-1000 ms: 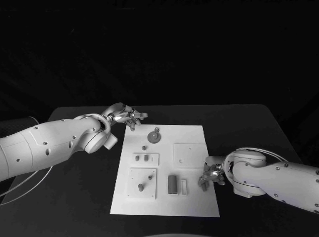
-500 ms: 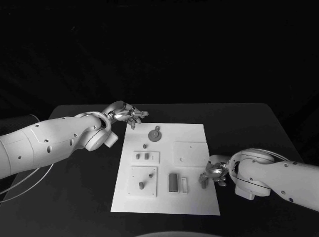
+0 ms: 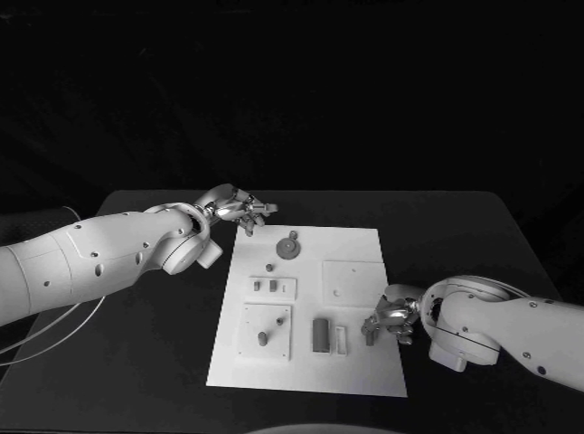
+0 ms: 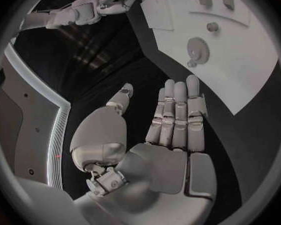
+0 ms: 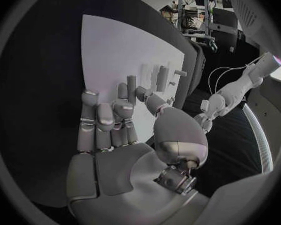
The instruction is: Assemble the parts on the task board
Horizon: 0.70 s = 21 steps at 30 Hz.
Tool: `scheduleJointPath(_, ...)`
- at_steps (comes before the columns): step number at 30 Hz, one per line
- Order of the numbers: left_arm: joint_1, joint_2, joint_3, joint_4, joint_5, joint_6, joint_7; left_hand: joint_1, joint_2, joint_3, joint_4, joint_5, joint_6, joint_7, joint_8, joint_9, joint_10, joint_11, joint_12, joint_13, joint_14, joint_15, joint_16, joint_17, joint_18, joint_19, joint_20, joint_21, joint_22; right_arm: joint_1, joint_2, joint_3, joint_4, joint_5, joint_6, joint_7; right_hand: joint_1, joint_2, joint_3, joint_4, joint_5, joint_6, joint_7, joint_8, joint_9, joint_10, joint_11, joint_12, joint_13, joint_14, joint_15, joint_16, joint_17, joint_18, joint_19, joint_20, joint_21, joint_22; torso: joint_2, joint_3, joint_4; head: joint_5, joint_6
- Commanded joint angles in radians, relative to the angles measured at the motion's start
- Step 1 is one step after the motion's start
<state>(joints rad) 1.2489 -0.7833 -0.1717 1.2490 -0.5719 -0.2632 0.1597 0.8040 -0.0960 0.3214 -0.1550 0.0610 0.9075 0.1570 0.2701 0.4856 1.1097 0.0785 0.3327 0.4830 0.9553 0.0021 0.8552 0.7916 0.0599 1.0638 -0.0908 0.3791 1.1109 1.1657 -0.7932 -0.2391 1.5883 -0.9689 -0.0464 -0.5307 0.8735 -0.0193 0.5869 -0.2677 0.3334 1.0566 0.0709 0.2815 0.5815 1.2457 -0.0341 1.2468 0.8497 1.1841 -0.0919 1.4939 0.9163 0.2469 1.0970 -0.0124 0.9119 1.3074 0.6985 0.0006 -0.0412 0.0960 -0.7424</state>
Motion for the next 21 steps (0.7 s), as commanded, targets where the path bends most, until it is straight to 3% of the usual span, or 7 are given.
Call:
scheduleJointPath(1,0.001,0.002,0.001,0.001,-0.004,0.011,0.004,0.013,0.000,-0.001,-0.006,0.001,0.003,0.000,0.001,-0.001,-0.009,-0.001,-0.002,0.002,-0.002,0.000,-0.005,0.001,0.026,-0.001,-0.005,-0.005,0.002,-0.001,0.007,0.000,0.008,0.010,-0.009,0.007,0.015,0.020,0.030,-0.022,0.001,-0.002,0.008,0.003,-0.001,0.005,0.000,-0.005,-0.002,0.008,-0.001,0.001,0.002,0.015,0.010,-0.001,0.005,0.014,0.000,0.0006,0.0004,-0.001,0.000)
scheduleJointPath(11,0.001,0.005,0.001,0.001,-0.005,0.012,0.004,0.013,0.000,-0.002,-0.006,0.000,0.003,0.000,0.001,-0.001,-0.009,-0.001,-0.003,0.002,-0.002,0.000,-0.005,0.002,0.026,0.000,-0.005,-0.005,0.002,-0.001,0.034,0.000,0.022,0.031,-0.007,0.011,0.012,0.019,0.031,-0.022,-0.001,-0.002,0.007,0.003,-0.001,0.005,0.000,-0.005,-0.002,0.008,-0.002,0.001,0.001,0.015,0.011,-0.001,0.005,0.014,0.000,0.0009,-0.0003,-0.001,-0.007)
scheduleJointPath(21,0.001,0.008,0.001,0.000,-0.005,0.012,0.002,0.013,0.000,-0.002,-0.006,0.000,0.004,0.000,0.001,-0.001,-0.009,-0.001,-0.003,0.002,-0.002,0.000,-0.005,0.002,0.026,0.000,-0.005,-0.005,0.003,-0.001,0.072,-0.001,0.006,0.035,0.025,0.007,0.008,0.018,0.033,-0.022,-0.004,-0.002,0.008,0.002,-0.001,0.006,0.000,-0.006,-0.002,0.007,-0.003,-0.001,-0.003,0.015,0.011,-0.001,0.005,0.014,0.000,0.0004,0.0005,0.001,-0.004)
